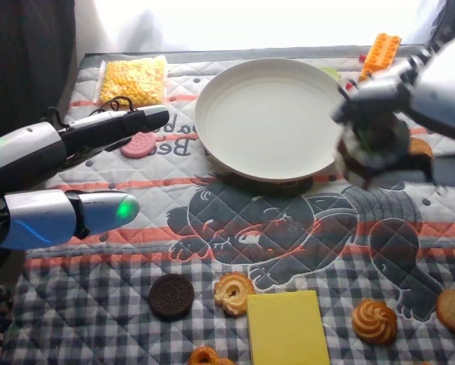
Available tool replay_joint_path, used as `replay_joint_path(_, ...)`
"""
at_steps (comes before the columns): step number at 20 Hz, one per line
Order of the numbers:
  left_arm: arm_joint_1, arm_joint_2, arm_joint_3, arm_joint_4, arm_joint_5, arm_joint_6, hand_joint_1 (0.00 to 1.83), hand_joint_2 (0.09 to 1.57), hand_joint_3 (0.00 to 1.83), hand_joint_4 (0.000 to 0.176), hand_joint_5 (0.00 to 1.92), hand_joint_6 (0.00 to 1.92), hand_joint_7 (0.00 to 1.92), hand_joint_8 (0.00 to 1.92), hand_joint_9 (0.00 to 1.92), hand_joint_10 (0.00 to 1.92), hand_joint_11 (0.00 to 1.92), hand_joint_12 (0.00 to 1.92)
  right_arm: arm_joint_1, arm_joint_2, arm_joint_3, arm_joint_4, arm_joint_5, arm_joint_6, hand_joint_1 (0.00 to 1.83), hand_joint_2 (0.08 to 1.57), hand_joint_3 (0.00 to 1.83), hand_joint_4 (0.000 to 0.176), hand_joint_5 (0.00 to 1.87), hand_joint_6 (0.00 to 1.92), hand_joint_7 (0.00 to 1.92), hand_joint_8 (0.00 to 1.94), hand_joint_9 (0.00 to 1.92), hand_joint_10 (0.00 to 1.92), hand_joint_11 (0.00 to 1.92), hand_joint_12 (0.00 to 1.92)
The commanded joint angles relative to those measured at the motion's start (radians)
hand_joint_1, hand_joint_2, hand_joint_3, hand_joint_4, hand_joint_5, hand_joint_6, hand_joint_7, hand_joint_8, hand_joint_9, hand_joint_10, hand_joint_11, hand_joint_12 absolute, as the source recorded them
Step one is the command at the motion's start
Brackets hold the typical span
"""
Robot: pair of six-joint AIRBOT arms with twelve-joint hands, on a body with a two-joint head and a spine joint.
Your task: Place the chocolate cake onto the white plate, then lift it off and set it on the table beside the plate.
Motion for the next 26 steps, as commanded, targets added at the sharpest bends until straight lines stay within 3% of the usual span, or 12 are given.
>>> replay_joint_path(1,-0.004,0.008,0.003,-0.024,-0.121,-0.006,0.65,1.32,0.00,0.089,0.12,0.00,0.03,0.00,0.00,0.00,0.00,0.22,-0.013,0.031,-0.018,0.010,0.164,0.003,1.19,1.28,0.00,0.000,0.69,1.27,0.70,1.72,0.76,1.92,0.87,1.92)
replay_joint_path(5,0.002,0.011,0.003,-0.036,-0.125,-0.006,0.65,1.33,0.00,0.081,0.11,0.00,0.00,0.00,0.00,0.00,0.00,0.19,-0.089,0.058,-0.029,-0.089,0.172,0.154,1.21,1.26,0.00,0.000,0.70,1.22,0.79,1.62,1.00,1.92,1.07,1.92)
replay_joint_path(9,0.003,0.011,0.003,-0.036,-0.122,-0.006,0.65,1.33,0.00,0.072,0.11,0.00,0.00,0.00,0.01,0.00,0.00,0.44,-0.173,0.039,-0.012,-0.090,0.168,0.186,1.22,1.31,0.00,0.000,0.72,1.22,0.85,1.53,1.10,1.91,1.18,1.92)
replay_joint_path(10,0.003,0.011,0.003,-0.037,-0.122,-0.006,0.62,1.34,0.00,0.071,0.11,0.00,0.00,0.00,0.00,0.00,0.00,0.31,-0.198,0.022,0.009,-0.082,0.161,0.207,1.14,1.31,0.00,0.000,0.65,1.45,0.73,1.51,0.68,1.81,0.80,1.92)
replay_joint_path(12,0.003,0.011,0.002,-0.038,-0.123,-0.006,0.60,1.35,0.00,0.079,0.10,0.00,0.00,0.00,0.00,0.00,0.00,0.17,-0.207,0.000,0.026,-0.069,0.136,0.214,1.11,1.16,0.00,0.000,0.17,0.97,0.19,0.90,0.15,1.35,0.09,1.92)
replay_joint_path(13,0.005,0.011,0.002,-0.039,-0.127,-0.006,0.61,1.35,0.00,0.076,0.10,0.00,0.00,0.00,0.00,0.00,0.00,0.20,-0.207,-0.007,0.031,-0.065,0.118,0.214,1.05,1.12,0.00,0.000,0.10,0.74,0.12,0.61,0.07,1.15,0.02,1.85)
replay_joint_path(15,0.005,0.011,0.001,-0.042,-0.132,-0.006,0.64,1.34,0.00,0.063,0.10,0.00,0.00,0.00,0.00,0.00,0.00,0.12,-0.209,-0.008,0.032,-0.055,0.106,0.214,0.93,1.08,0.00,0.043,0.00,0.24,0.03,0.20,0.00,0.62,0.00,1.64)
replay_joint_path(16,0.005,0.011,0.001,-0.043,-0.134,-0.006,0.64,1.34,0.00,0.061,0.10,0.00,0.02,0.00,0.02,0.00,0.00,0.32,-0.212,-0.004,0.030,-0.050,0.106,0.214,0.87,1.07,0.00,0.053,0.00,0.05,0.00,0.04,0.00,0.38,0.00,1.64)
replay_joint_path(18,0.005,0.014,0.001,-0.044,-0.137,-0.006,0.63,1.33,0.00,0.070,0.08,0.00,0.00,0.00,0.00,0.00,0.00,0.41,-0.213,0.016,0.019,-0.044,0.115,0.214,0.77,1.03,0.00,0.076,0.00,0.00,0.00,0.00,0.00,0.04,0.00,1.27)
replay_joint_path(20,0.005,0.018,-0.001,-0.044,-0.140,-0.006,0.63,1.33,0.00,0.071,0.06,0.00,0.00,0.00,0.00,0.00,0.00,0.33,-0.213,0.070,-0.014,-0.045,0.161,0.214,0.73,1.00,0.00,0.098,0.00,0.00,0.00,0.00,0.00,0.00,0.00,0.54)
replay_joint_path(24,0.019,0.032,-0.010,-0.055,-0.163,-0.006,0.59,1.32,0.00,0.073,0.00,0.00,0.00,0.00,0.00,0.00,0.00,0.32,-0.228,0.170,-0.076,-0.043,0.301,0.213,0.70,0.95,0.00,0.077,0.00,0.00,0.00,0.00,0.02,0.01,0.00,0.49)
replay_joint_path(26,0.032,0.044,-0.016,-0.066,-0.185,-0.006,0.63,1.30,0.00,0.077,0.00,0.00,0.00,0.00,0.00,0.00,0.00,0.43,-0.234,0.197,-0.095,-0.040,0.355,0.213,0.65,0.99,0.01,0.062,0.00,0.00,0.00,0.00,0.00,0.00,0.00,0.05)
